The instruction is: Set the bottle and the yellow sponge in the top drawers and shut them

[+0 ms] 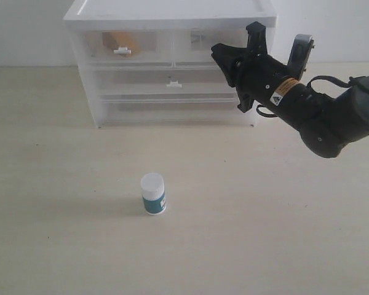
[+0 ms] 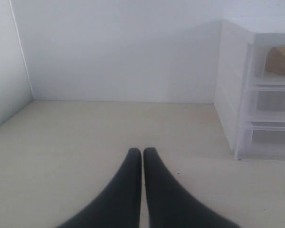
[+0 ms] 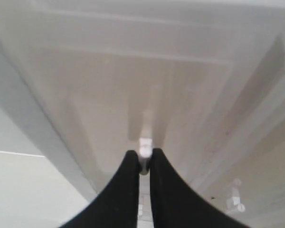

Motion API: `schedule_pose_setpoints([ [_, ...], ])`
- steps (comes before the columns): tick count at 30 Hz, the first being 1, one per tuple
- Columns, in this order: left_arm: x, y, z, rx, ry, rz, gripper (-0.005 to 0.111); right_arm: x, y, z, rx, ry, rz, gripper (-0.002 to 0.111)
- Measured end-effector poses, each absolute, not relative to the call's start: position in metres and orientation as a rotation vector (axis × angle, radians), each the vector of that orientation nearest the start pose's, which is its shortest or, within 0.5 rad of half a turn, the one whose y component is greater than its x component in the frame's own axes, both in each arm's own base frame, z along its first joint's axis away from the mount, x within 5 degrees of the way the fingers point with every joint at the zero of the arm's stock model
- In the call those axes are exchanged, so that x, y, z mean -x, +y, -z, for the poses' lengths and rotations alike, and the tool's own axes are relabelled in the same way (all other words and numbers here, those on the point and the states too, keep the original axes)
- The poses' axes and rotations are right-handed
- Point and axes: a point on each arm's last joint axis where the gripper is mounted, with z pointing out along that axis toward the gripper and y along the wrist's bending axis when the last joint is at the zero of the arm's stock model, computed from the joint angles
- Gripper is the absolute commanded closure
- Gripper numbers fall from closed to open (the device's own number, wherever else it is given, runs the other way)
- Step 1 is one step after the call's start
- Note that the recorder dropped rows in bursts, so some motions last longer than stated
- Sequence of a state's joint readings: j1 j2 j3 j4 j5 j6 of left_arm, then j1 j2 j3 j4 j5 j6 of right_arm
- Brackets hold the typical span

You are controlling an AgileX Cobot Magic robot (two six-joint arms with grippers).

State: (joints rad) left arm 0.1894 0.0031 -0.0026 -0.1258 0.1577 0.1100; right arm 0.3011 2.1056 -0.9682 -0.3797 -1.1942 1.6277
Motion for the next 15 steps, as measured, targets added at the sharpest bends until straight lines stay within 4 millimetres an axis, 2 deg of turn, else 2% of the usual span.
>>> schedule_pose_setpoints([
  [4, -0.056, 0.009, -0.2, 0.152, 1.635, -0.118, 0.103, -0.376, 0.15, -0.148, -0.637, 1.583, -1.644, 0.108],
  [6, -0.056, 0.009, -0.2, 0.152, 1.635, -0.118, 0.103, -0.361, 0.147, -0.144, -0.607, 1.603, -1.639, 0.108],
  [8, -0.056, 0.009, -0.2, 0.152, 1.635, -0.118, 0.103, -0.336, 0.142, -0.141, -0.547, 1.648, -1.603, 0.108],
  [9, -0.056, 0.009, -0.2, 0.152, 1.635, -0.118, 0.103, -0.316, 0.138, -0.14, -0.488, 1.697, -1.569, 0.108],
  [12, -0.056, 0.009, -0.2, 0.152, 1.635, -0.118, 0.103, -0.283, 0.134, -0.138, -0.346, 1.789, -1.502, 0.108],
  [13, -0.056, 0.009, -0.2, 0.152, 1.635, -0.118, 0.103, -0.273, 0.135, -0.136, -0.261, 1.832, -1.492, 0.105],
  [15, -0.056, 0.009, -0.2, 0.152, 1.635, -0.118, 0.103, -0.27, 0.136, -0.136, -0.216, 1.852, -1.5, 0.087],
])
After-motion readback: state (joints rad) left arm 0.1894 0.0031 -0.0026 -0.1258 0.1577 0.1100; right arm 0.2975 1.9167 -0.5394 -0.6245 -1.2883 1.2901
